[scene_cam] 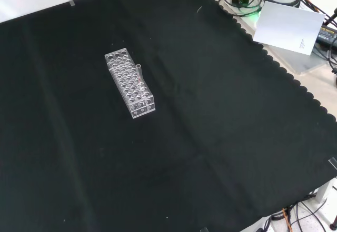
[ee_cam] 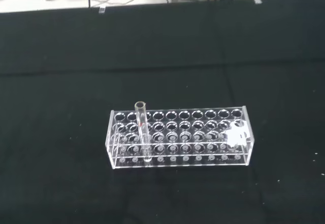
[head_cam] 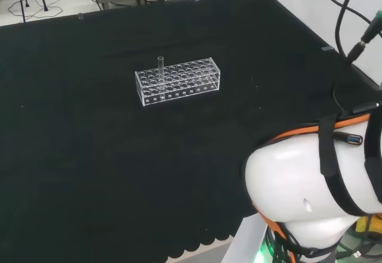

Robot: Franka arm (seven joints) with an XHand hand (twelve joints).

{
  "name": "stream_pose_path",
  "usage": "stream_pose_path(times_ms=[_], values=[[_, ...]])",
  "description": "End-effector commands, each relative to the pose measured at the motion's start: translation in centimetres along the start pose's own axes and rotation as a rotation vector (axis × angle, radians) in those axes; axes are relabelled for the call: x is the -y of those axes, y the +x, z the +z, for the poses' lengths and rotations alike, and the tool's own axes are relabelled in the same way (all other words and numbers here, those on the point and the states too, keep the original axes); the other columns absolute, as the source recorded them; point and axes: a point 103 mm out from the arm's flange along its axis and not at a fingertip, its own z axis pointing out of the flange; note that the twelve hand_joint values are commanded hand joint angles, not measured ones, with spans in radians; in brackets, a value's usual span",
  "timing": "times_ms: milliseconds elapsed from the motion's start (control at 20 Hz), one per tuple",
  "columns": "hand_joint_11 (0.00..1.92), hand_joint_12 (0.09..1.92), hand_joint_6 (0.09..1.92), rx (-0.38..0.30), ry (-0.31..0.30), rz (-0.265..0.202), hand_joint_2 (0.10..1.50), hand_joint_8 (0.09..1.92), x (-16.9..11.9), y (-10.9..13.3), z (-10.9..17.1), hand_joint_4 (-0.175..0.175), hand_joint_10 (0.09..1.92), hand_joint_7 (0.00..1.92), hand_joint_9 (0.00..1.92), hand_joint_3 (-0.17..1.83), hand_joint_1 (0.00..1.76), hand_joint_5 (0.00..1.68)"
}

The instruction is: Pick up the test tube.

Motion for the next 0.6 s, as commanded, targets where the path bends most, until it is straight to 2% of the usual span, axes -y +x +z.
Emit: stream_pose_path(times_ms=[50,350,600], values=[[0.07,1.54,0.33,0.059,0.038,-0.018,0.79,0.88,-2.6,3.4,0.6,-0.122,0.97,0.23,0.24,0.61,0.7,0.26],[0.09,1.53,0.33,0.054,0.092,-0.072,0.79,0.88,-6.2,8.0,1.3,-0.124,0.96,0.26,0.27,0.61,0.71,0.27],[0.09,1.53,0.33,0.034,0.126,-0.075,0.79,0.88,-8.6,8.7,3.0,-0.126,0.96,0.28,0.28,0.61,0.72,0.28]])
